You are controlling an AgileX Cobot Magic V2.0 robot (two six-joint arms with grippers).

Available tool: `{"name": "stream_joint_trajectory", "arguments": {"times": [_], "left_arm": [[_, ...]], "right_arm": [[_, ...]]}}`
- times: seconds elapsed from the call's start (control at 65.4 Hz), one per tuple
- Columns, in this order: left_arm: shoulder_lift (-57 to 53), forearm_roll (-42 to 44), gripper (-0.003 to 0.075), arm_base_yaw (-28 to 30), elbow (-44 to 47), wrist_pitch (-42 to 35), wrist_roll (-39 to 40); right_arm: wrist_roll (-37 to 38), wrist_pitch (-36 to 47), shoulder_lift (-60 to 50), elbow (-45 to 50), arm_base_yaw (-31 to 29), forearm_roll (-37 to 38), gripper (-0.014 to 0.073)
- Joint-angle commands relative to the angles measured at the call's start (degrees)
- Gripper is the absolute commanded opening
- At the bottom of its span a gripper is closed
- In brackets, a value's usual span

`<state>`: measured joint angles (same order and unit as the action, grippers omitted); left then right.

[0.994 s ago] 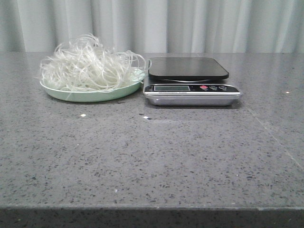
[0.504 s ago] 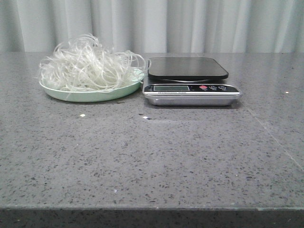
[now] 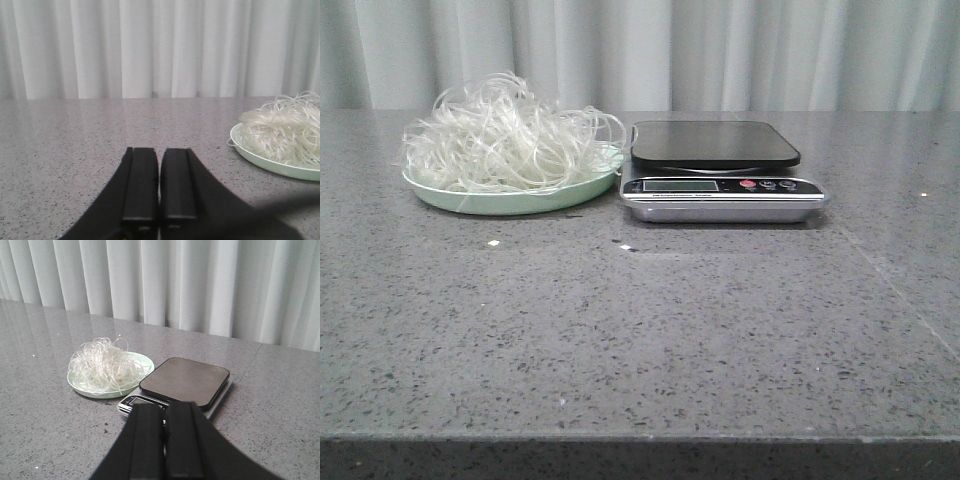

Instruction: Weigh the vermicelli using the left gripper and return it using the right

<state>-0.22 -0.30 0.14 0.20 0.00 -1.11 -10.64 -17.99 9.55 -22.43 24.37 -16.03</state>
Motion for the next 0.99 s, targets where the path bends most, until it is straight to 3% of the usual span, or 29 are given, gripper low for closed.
{"name": "stream_joint_trajectory", "arguments": {"times": [0.0, 0.367, 0.52, 0.719, 0.978], "left_arm": [[-1.25, -0.53, 0.0127, 0.00, 0.32, -4.58, 0.21], [-1.25, -0.53, 0.0127, 0.00, 0.32, -4.58, 0.21], [-1.25, -0.53, 0.0127, 0.00, 0.32, -4.58, 0.21], [-1.25, -0.53, 0.0127, 0.00, 0.32, -4.58, 0.21], [-1.25, -0.53, 0.0127, 0.00, 0.32, -4.58, 0.21]], "right_arm": [[-0.33, 4.38, 0.68, -1.47, -0.20, -0.50, 0.0159], [-0.33, 4.45, 0.44, -1.28, -0.73, 0.44, 0.0159], [-0.33, 5.90, 0.32, 0.00, -8.57, 7.37, 0.0159], [0.27, 13.37, 0.27, 7.30, -21.91, 7.90, 0.0159], [5.19, 26.27, -5.34, 19.52, -24.62, 8.31, 0.0159]]}}
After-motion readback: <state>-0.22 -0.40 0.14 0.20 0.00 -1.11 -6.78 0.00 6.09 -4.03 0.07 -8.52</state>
